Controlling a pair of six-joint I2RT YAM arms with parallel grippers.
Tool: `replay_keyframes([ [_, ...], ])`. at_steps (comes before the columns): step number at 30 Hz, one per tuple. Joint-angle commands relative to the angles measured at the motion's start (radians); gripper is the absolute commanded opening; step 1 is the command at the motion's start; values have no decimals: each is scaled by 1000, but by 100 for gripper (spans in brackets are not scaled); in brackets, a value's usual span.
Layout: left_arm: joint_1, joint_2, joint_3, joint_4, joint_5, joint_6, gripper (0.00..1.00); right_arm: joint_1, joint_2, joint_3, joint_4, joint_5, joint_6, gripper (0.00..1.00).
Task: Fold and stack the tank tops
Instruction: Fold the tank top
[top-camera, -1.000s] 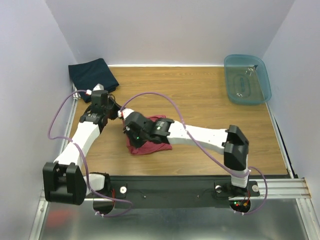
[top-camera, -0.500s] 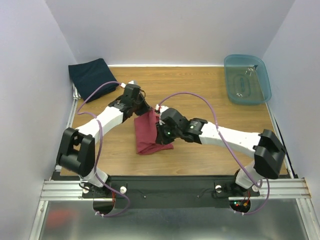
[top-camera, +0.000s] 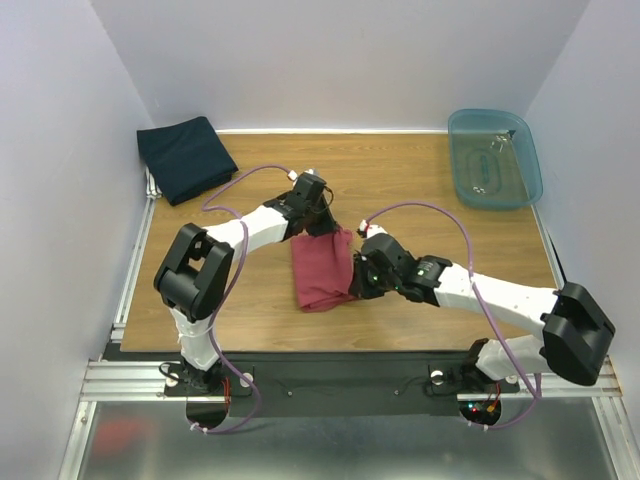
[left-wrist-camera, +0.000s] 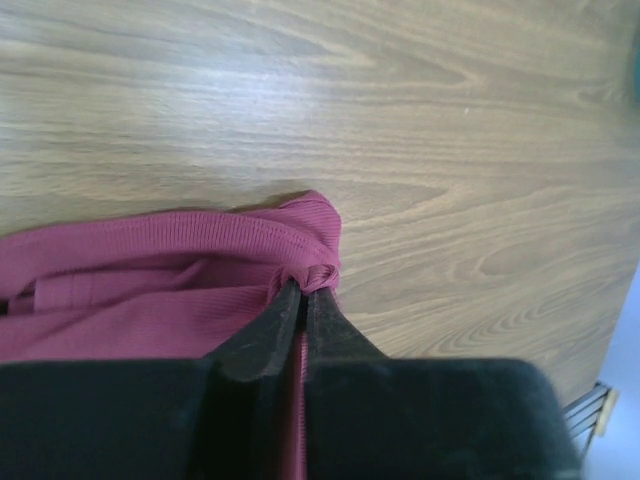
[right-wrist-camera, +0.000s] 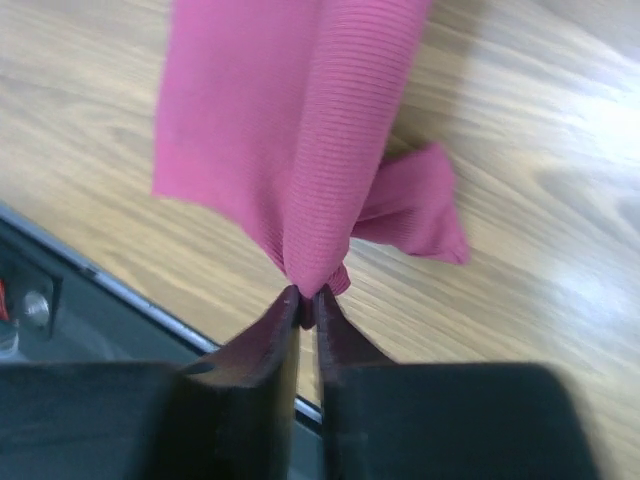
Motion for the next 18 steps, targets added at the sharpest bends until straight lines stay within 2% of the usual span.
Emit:
replay_keyframes([
  [1, -16, 2, 48, 125, 31, 25, 23, -20, -86, -46, 8, 117, 69, 35],
  [2, -16, 2, 48, 140, 42, 38, 30, -21, -100, -53, -6, 140, 95, 43],
  [3, -16, -9, 45, 164, 50, 42, 34, -26, -116, -57, -47, 201, 107, 56],
  [4, -16, -20, 42, 171, 52, 46, 37, -26, -130, -56, -73, 237, 119, 61],
  [5, -13, -32, 39, 174, 50, 54, 46, -28, -151, -51, -98, 272, 138, 64],
  [7, -10, -81, 33, 169, 32, 77, 50, -28, -171, -25, -164, 349, 148, 67],
  [8, -3, -121, 28, 162, 21, 86, 55, -28, -185, -11, -179, 361, 148, 67],
  [11, 23, -203, -11, 101, -36, 83, 56, -26, -164, 53, -182, 345, 107, 66],
  [14, 63, -288, -108, 70, -50, 42, 55, -17, -89, 136, -164, 315, 58, 49],
  [18, 152, -392, -270, 83, 4, 29, 55, 26, 78, 223, -123, 296, 18, 41],
])
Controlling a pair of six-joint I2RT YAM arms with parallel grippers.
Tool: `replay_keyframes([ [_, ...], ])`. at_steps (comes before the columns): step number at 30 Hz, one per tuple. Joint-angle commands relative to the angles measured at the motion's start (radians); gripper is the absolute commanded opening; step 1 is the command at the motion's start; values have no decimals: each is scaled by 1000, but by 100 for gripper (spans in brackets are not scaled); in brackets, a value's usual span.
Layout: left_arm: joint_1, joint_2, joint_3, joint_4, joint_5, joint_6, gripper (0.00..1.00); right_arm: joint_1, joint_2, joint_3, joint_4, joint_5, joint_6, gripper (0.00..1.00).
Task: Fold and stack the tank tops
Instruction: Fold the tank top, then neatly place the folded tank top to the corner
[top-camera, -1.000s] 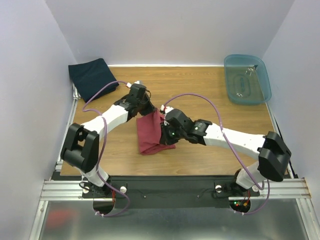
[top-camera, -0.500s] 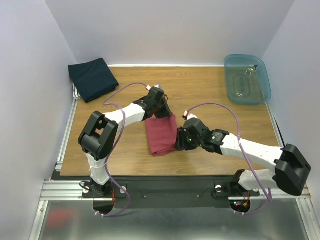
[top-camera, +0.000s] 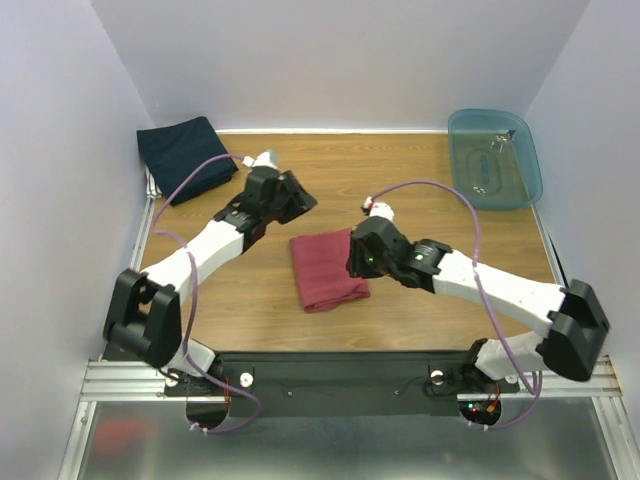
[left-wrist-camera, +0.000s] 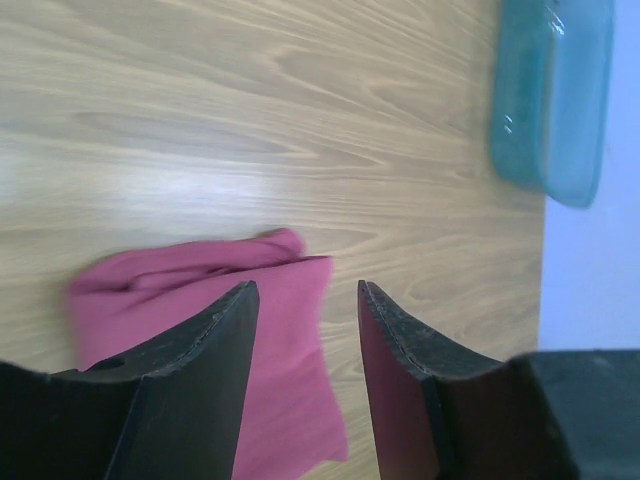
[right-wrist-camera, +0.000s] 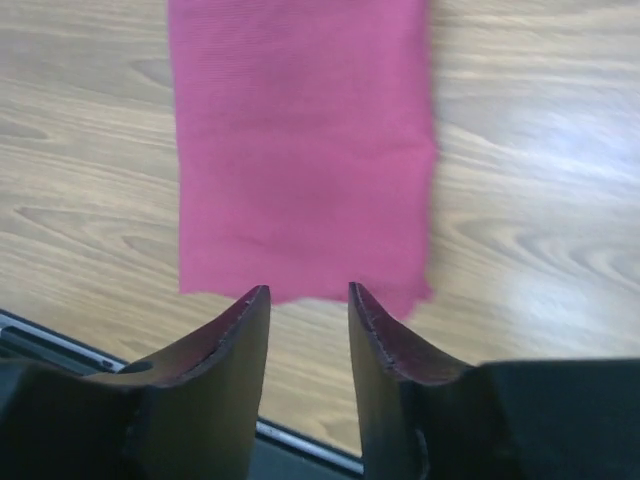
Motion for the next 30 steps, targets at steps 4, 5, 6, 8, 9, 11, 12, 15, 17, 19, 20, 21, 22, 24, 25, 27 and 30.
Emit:
replay_keyframes([
  [4, 97, -158, -292, 45, 130, 6, 61, 38, 198, 77, 82, -16, -61, 36],
  [5, 103, -164, -312, 55, 154, 6, 61, 40, 212, 74, 87, -13, -61, 36],
  [6, 108, -170, -329, 64, 174, 6, 61, 40, 227, 62, 91, -11, -61, 35],
  [8, 116, -175, -378, 76, 194, 3, 62, 40, 247, 40, 98, -5, -55, 34],
  [9, 117, -182, -395, 82, 198, 1, 62, 40, 246, 25, 102, -4, -49, 33],
  [11, 128, -186, -438, 93, 214, -4, 62, 40, 236, -32, 111, -7, -35, 32],
  [12, 129, -184, -461, 98, 227, -5, 62, 40, 233, -67, 119, -7, -24, 32],
  [15, 139, -173, -487, 119, 257, 0, 64, 40, 224, -110, 138, -17, -12, 32],
  [17, 139, -146, -503, 153, 296, 1, 65, 40, 224, -139, 148, -24, 0, 32],
  [19, 139, -118, -503, 174, 320, 6, 65, 40, 224, -156, 165, -28, 5, 31],
  [20, 139, -89, -507, 185, 333, 7, 65, 38, 224, -170, 170, -31, 10, 31],
  [21, 139, -74, -512, 216, 349, 6, 65, 40, 224, -174, 179, -33, 10, 31],
  [22, 139, -58, -521, 234, 358, 3, 65, 40, 224, -177, 182, -34, 10, 31],
  [24, 137, -9, -527, 268, 373, 1, 65, 40, 223, -185, 190, -34, 10, 31],
  [25, 137, 9, -523, 285, 386, 3, 65, 40, 224, -187, 191, -33, 10, 30],
  [27, 137, 63, -520, 296, 395, 10, 65, 40, 226, -188, 196, -34, 8, 30],
  [30, 136, 103, -526, 297, 387, 0, 64, 40, 226, -196, 199, -33, 7, 30],
])
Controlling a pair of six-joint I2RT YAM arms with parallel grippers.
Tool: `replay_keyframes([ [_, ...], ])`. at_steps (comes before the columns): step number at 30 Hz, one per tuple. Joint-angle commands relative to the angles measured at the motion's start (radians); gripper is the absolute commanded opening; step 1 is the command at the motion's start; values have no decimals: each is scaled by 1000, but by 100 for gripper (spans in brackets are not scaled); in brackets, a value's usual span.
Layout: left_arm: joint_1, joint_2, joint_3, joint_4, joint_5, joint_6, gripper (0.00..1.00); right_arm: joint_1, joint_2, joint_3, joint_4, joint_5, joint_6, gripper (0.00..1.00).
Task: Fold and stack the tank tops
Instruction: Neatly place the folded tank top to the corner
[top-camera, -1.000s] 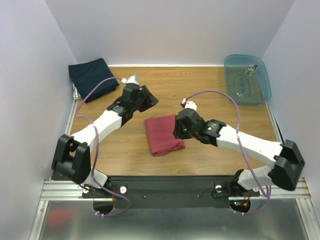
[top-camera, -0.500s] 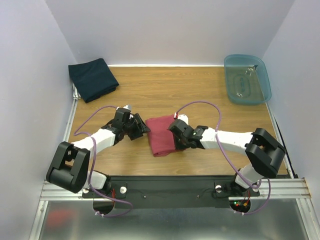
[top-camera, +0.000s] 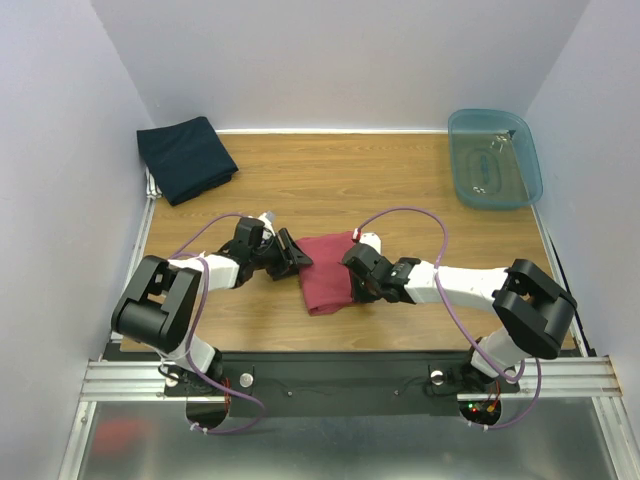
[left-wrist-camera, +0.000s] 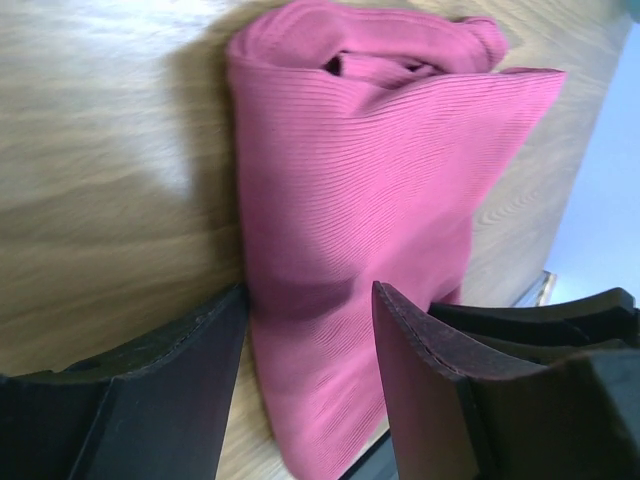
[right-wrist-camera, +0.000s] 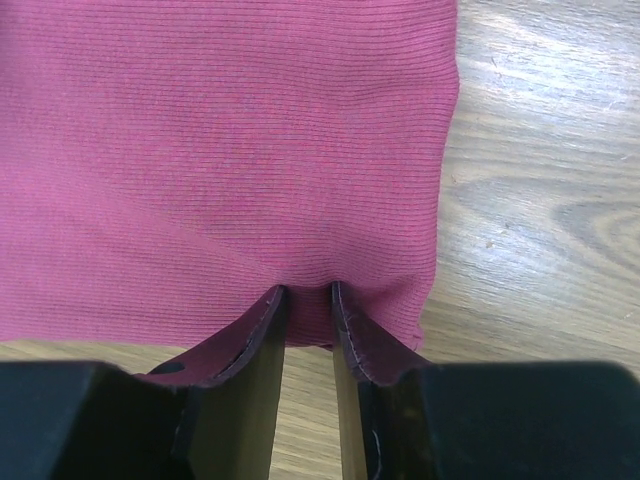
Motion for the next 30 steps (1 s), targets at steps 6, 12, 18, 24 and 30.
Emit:
replay_keyframes([
  [6, -29, 98, 2, -89, -124, 17, 52, 6, -22, -33, 21, -14, 12, 30],
  [12, -63, 120, 71, -172, -226, 50, 35, 6, -31, -26, 25, -29, 5, 33],
  [18, -86, 144, 171, -254, -314, 105, 0, 6, -60, 37, 24, -26, -15, 64],
  [24, -84, 183, 379, -422, -524, 233, 0, -11, -118, 160, 13, 21, -66, 82],
  [30, -55, 325, 687, -602, -760, 373, 0, -66, -183, 250, -7, 66, -117, 85],
])
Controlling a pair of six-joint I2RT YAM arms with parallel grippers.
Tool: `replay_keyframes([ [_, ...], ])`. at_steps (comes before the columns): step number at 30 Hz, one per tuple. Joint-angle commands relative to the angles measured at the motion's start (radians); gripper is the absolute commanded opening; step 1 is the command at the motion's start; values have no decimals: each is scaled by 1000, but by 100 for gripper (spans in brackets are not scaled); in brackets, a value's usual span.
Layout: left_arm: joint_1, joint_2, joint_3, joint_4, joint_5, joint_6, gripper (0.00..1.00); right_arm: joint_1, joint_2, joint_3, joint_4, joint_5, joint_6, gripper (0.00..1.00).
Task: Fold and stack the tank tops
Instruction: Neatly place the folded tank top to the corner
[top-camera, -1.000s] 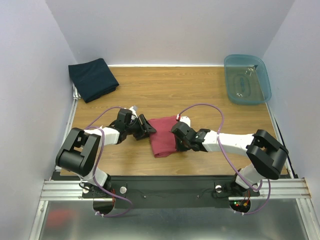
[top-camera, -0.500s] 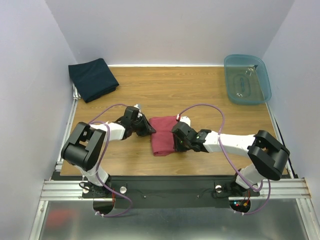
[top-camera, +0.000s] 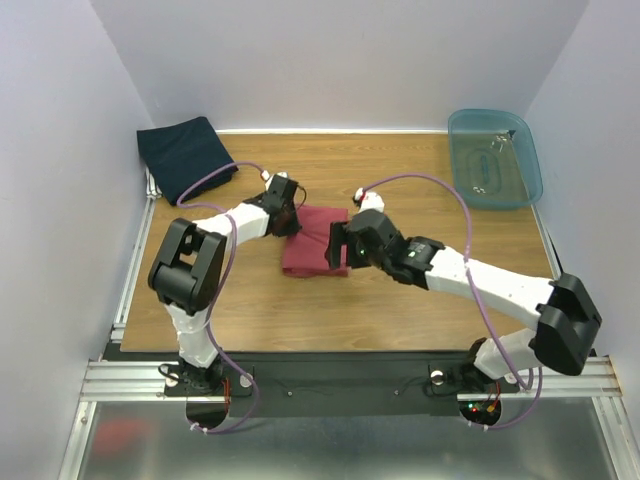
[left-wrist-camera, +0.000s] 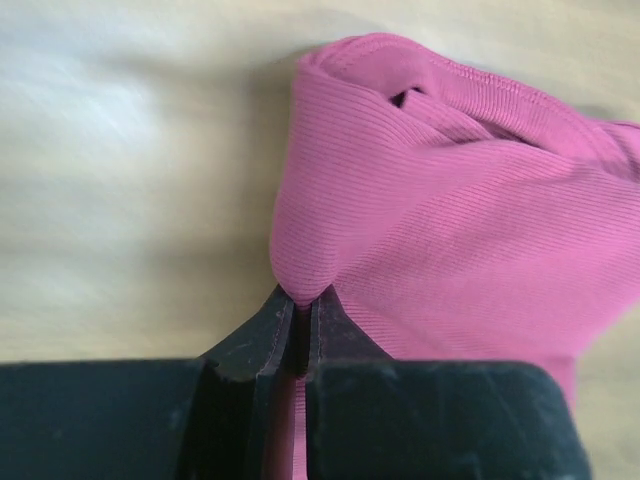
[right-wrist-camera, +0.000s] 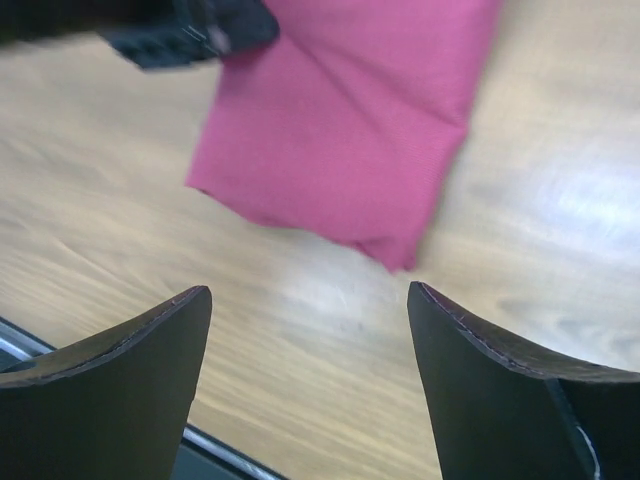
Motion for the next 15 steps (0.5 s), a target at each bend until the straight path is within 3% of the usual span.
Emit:
replay_keyframes([
  [1, 34, 74, 181, -173, -266, 150, 0, -44, -61, 66, -4, 58, -53, 86],
  [7, 103, 227, 466, -268, -457, 260, 0, -67, -67, 101, -11, 36, -93, 86],
  [15, 149, 509, 1035, -409, -584, 380, 0, -87, -38, 104, -11, 16, -127, 86],
])
